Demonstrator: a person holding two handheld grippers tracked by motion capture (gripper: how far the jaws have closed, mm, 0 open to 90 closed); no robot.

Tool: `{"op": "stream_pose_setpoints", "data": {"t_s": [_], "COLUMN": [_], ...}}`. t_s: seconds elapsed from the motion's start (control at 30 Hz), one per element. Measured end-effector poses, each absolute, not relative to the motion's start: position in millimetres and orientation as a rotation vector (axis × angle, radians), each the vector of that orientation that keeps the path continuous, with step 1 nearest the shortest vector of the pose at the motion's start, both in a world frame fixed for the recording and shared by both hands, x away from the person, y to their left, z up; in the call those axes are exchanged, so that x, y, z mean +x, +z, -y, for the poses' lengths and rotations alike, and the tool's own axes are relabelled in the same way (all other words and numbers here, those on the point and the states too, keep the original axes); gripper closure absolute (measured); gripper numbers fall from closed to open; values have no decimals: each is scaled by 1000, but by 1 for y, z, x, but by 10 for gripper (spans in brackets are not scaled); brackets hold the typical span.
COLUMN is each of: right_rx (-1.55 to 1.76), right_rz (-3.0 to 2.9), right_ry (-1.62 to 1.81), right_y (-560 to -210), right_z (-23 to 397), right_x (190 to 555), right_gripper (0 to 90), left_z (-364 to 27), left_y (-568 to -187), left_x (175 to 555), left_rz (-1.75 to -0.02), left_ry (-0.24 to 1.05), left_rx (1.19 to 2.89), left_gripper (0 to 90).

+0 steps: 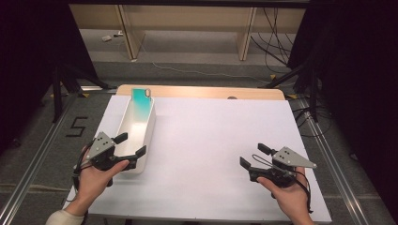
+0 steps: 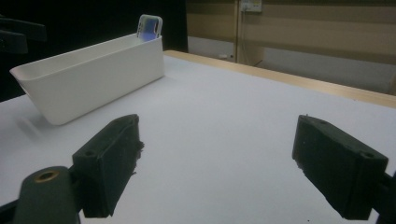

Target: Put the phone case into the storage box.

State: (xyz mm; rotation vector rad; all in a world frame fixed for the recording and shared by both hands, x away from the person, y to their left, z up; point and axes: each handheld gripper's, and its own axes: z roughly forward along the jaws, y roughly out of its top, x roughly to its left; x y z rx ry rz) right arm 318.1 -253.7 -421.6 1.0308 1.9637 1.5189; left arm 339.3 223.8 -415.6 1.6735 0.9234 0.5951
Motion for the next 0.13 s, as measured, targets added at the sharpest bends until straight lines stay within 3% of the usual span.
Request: {"op": "stream_pose_setpoints", "data": {"t_s": [0.13], "right_rx": [1020], "right_rz": [-1956], "right_ry": [1525], "right_y": [-422], "right_z": [253], "right_x": [319], "right_gripper": [164], "left_z": [-224], "left_y": [-416], "left_x": [340], "left_rz": [-918], "left_ry": [593], "left_rx": [1675], "left_gripper": [156]}}
